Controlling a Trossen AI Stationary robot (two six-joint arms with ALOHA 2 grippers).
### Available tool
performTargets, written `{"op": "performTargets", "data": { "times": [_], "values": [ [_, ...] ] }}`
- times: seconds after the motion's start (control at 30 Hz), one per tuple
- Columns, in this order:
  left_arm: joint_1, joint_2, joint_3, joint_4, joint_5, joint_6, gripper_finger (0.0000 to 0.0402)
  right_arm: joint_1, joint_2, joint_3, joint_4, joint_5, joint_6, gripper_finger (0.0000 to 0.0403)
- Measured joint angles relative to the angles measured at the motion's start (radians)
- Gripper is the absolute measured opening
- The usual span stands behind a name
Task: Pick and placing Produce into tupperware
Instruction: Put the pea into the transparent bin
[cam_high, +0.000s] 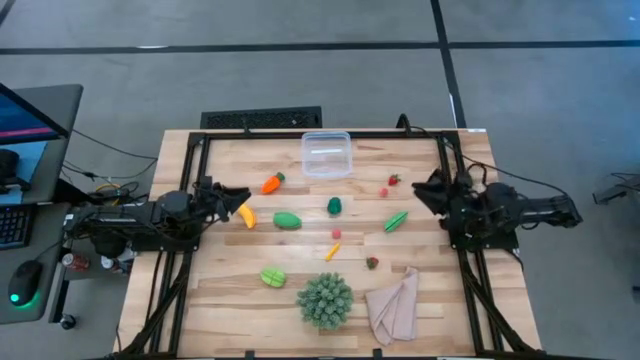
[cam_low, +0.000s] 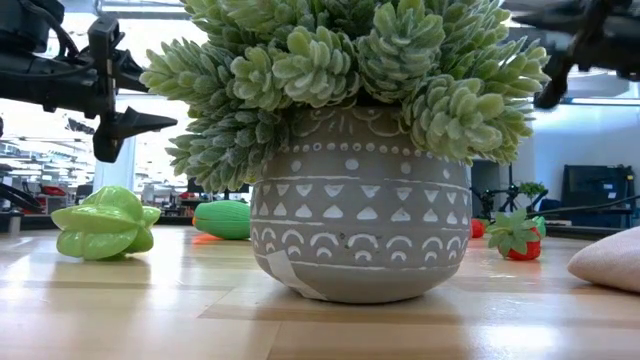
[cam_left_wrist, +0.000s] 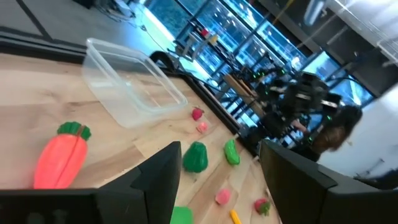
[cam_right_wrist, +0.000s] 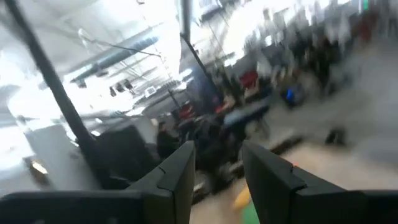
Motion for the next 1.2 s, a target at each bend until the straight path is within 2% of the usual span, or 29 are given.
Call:
{"op": "performTargets", "data": {
  "times": [0.13, 0.23, 0.4, 0.5, 0.67, 0.8, 0.93, 1.1, 1.2],
  "values": [
    [0.000, 0.000, 0.000, 0.011, -0.036, -0.053, 0.0208, 0.000, -0.002, 0.096, 0.045, 0.013, -0.269, 0.0121],
    [0.000, 0.000, 0.000, 0.019, -0.034, -0.081, 0.0208, 0.000, -0.003, 0.155, 0.100, 0.028, -0.326, 0.0115],
    [0.000, 0.000, 0.000, 0.018, -0.020, -0.101, 0.0208, 0.000, -0.003, 0.254, 0.070, 0.061, -0.479, 0.0103],
    [0.000, 0.000, 0.000, 0.018, -0.020, -0.109, 0.0208, 0.000, -0.003, 0.293, 0.062, 0.066, -0.471, 0.0098],
    [0.000, 0.000, 0.000, 0.018, -0.019, -0.134, 0.0208, 0.002, -0.003, 0.350, 0.062, 0.013, -0.476, 0.0098],
    [0.000, 0.000, 0.000, 0.018, -0.019, -0.146, 0.0208, 0.002, 0.042, 0.374, -0.041, -0.015, -0.348, 0.0097],
    [0.000, 0.000, 0.000, 0.020, -0.017, -0.147, 0.0208, 0.002, 0.196, 0.372, -0.118, -0.032, -0.192, 0.0097],
    [0.000, 0.000, 0.000, 0.020, 0.001, -0.157, 0.0208, 0.002, 0.425, 0.372, -0.214, -0.077, -0.171, 0.0097],
    [-0.001, 0.000, 0.000, 0.020, 0.037, -0.178, 0.0208, -0.002, 0.505, 0.390, -0.393, -0.077, -0.154, 0.0097]
  ]
}}
